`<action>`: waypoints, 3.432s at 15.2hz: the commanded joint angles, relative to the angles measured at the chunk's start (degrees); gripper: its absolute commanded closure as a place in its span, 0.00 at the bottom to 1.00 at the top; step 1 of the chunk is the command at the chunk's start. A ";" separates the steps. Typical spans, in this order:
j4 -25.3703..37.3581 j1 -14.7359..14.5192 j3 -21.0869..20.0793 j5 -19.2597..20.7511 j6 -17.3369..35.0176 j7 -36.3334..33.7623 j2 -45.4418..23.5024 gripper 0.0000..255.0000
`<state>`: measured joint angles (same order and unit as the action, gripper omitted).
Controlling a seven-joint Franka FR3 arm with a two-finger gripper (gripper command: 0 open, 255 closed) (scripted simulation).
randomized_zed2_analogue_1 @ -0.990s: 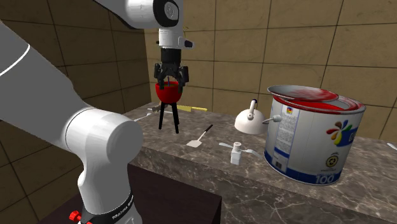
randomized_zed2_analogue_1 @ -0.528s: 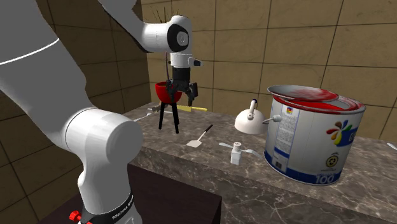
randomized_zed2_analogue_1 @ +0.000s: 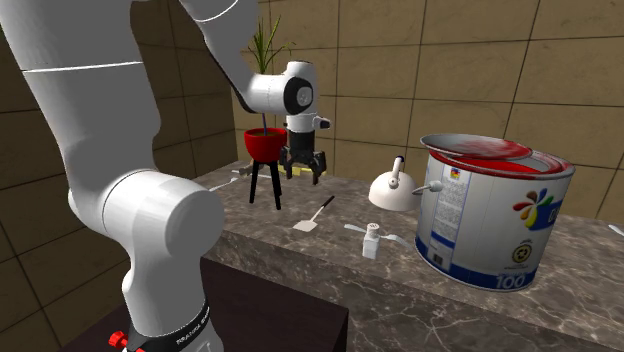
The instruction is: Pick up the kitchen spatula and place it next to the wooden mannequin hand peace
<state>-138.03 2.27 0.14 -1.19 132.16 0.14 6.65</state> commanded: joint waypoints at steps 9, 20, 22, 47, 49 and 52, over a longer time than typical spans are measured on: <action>11.88 0.62 0.44 0.59 13.46 2.04 -22.48 0.00; 13.26 0.70 0.38 0.49 18.58 2.23 -28.83 0.00; 13.26 0.70 0.38 0.49 18.58 2.23 -28.83 0.00; 13.73 0.64 0.48 0.68 10.76 2.08 -21.48 1.00; 13.98 0.63 0.49 0.71 9.40 2.06 -20.37 1.00; 14.45 0.62 0.51 0.75 7.34 2.03 -18.78 1.00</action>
<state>-123.77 2.87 0.63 -0.45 140.18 2.15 -12.58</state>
